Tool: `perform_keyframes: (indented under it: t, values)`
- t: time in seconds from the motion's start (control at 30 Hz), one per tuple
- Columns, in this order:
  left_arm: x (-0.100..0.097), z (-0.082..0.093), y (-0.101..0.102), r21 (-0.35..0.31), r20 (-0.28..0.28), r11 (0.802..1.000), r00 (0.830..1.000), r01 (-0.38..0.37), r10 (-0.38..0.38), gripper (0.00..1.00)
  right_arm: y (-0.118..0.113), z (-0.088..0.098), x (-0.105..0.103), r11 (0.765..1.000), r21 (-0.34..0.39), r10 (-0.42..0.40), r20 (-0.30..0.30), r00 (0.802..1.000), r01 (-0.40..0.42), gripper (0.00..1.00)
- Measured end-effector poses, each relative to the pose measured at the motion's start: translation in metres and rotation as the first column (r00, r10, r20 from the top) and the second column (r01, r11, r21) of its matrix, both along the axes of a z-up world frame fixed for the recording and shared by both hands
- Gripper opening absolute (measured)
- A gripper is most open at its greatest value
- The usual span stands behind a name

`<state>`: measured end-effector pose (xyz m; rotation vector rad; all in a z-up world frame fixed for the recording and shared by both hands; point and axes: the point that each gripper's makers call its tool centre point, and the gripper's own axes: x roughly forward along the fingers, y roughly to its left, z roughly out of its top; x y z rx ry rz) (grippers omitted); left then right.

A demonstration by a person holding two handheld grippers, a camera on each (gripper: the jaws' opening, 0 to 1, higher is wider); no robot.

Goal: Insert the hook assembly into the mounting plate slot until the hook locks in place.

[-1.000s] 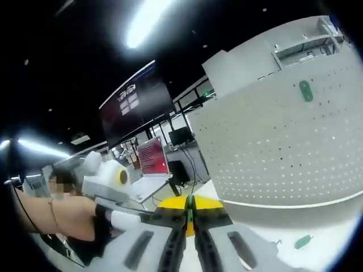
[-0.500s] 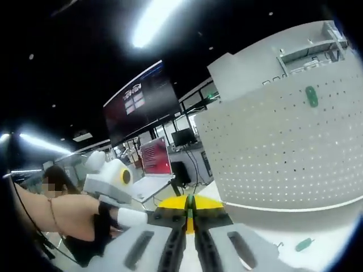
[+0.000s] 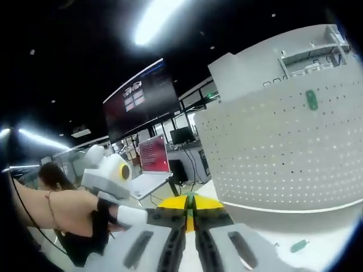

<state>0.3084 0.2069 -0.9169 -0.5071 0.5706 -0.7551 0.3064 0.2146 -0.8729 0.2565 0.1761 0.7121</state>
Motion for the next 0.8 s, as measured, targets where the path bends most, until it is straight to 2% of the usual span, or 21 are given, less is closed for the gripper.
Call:
perform_keyframes:
  t: [0.07, 0.13, 0.2, 0.27, 0.37, 0.43, 0.8]
  values:
    - [0.001, 0.001, 0.001, 0.019, 0.014, 1.000, 1.000, 0.002, -0.002, 0.01, -0.001, 0.001, 0.002, 1.000, 0.004, 0.003, -0.019, 1.000, -0.003, 0.02]
    - [0.002, 0.002, 0.003, 0.045, 0.026, 0.999, 1.000, 0.006, -0.007, 0.01, -0.001, 0.002, 0.003, 0.998, 0.067, 0.019, -0.083, 0.996, -0.013, 0.08]
    - [0.004, 0.002, 0.007, 0.103, 0.069, 0.995, 0.998, 0.007, -0.015, 0.01, -0.004, 0.007, 0.003, 0.993, 0.117, 0.034, -0.116, 0.993, -0.020, 0.08]
    - [0.005, 0.006, 0.009, 0.110, 0.086, 0.994, 0.996, 0.000, -0.009, 0.01, -0.007, 0.007, 0.003, 0.993, 0.110, 0.048, -0.131, 0.990, -0.033, 0.08]
    - [0.008, 0.007, 0.014, 0.215, 0.166, 0.977, 0.986, 0.000, -0.036, 0.01, -0.004, 0.004, -0.001, 0.991, 0.120, 0.085, -0.177, 0.981, -0.065, 0.09]
    - [0.007, 0.008, 0.012, 0.253, 0.190, 0.968, 0.980, 0.008, -0.058, 0.01, -0.005, 0.003, -0.001, 0.992, 0.116, 0.078, -0.181, 0.980, -0.058, 0.10]
    - [0.002, 0.017, 0.005, 0.252, 0.251, 0.967, 0.964, 0.017, -0.082, 0.01, 0.005, 0.000, -0.002, 0.991, 0.114, 0.089, -0.200, 0.976, -0.067, 0.06]
